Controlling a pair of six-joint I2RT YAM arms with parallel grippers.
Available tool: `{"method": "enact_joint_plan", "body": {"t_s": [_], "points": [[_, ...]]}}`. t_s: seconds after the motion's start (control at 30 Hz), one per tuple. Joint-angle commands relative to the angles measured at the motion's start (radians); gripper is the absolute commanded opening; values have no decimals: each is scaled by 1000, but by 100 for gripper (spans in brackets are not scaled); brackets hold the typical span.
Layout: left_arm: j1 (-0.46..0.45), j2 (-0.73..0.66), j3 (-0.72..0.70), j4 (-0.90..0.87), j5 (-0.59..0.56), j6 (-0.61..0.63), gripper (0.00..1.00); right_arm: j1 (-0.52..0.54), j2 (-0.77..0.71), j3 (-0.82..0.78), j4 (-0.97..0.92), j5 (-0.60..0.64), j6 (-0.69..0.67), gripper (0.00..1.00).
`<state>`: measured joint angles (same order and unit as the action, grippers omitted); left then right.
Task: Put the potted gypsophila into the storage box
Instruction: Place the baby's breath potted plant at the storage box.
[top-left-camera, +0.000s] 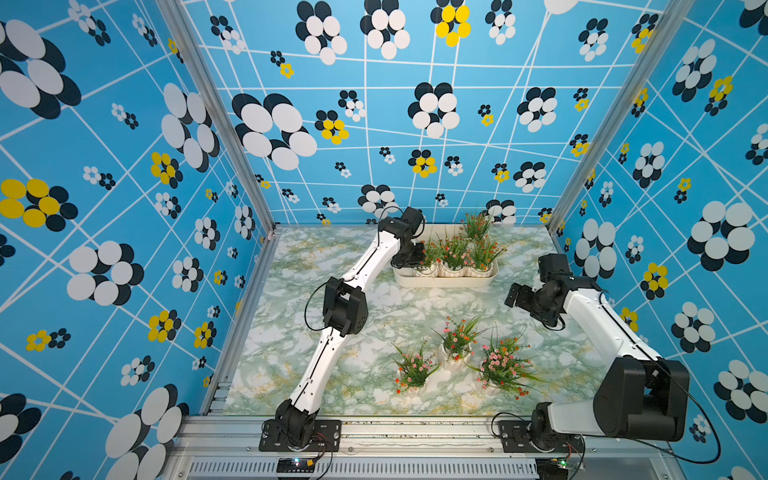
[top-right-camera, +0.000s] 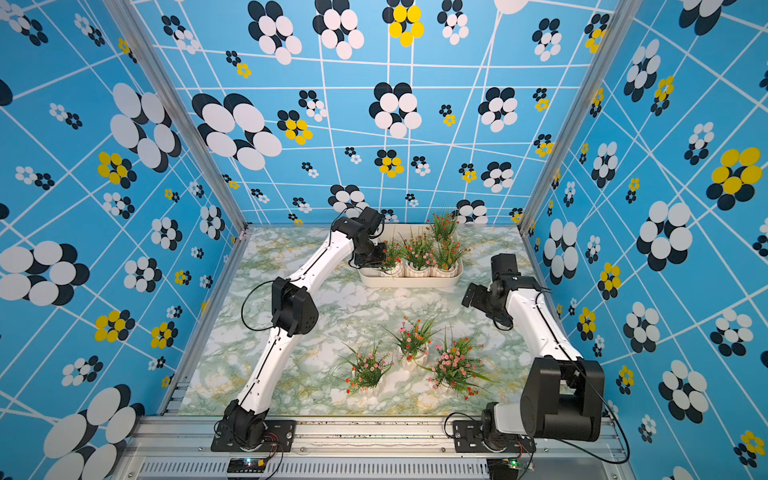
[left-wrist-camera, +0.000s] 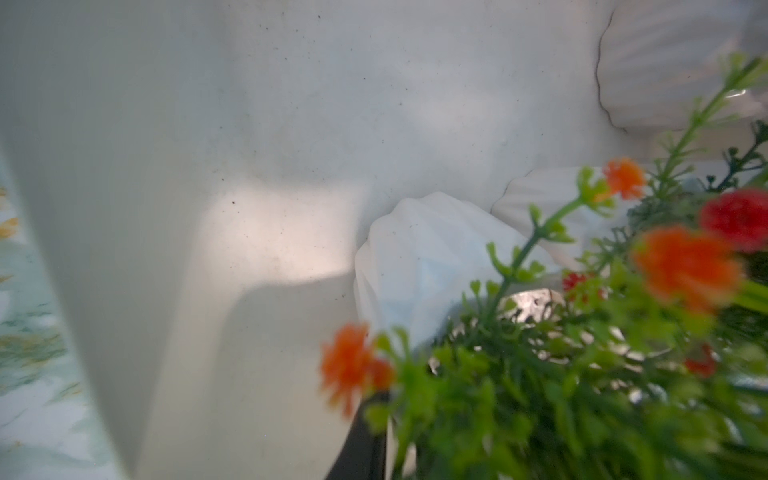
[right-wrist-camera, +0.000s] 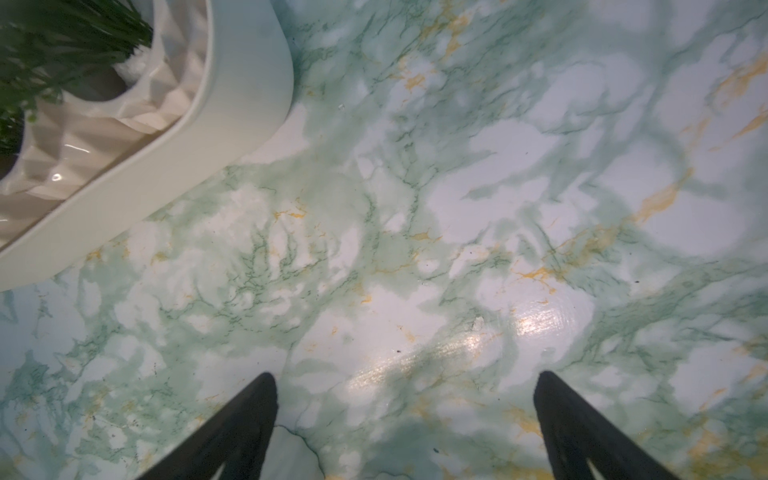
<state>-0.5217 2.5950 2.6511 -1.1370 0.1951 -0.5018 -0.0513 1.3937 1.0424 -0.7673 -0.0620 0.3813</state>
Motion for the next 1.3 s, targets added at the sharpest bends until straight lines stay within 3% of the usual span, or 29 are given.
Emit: {"method": "enact_joint_plan", "body": {"t_s": [0.0,0.17,0.37,0.6,0.8,0.97,1.27], "points": [[-27,16,35,33,73,-9,18,-7,6,-13,-2,-19,7,99],[-28,15,35,27,70,-17,30,-7,8,-9,-28,-31,-8,99],[-26,-2,33,1,56,-10,35,-7,-15,36,-140,-50,-64,97],[-26,-116,-13,-34,5,24,57,-6,-83,43,-271,-65,-123,96],[-25,-281,-145,-10,-32,38,70,18,-99,20,-302,-142,-143,95],[-27,-435,-301,47,-41,28,84,95,-58,27,-295,-127,-145,95],[-15,-730,-660,155,-64,1,86,224,-9,22,-249,-176,-173,92]]}}
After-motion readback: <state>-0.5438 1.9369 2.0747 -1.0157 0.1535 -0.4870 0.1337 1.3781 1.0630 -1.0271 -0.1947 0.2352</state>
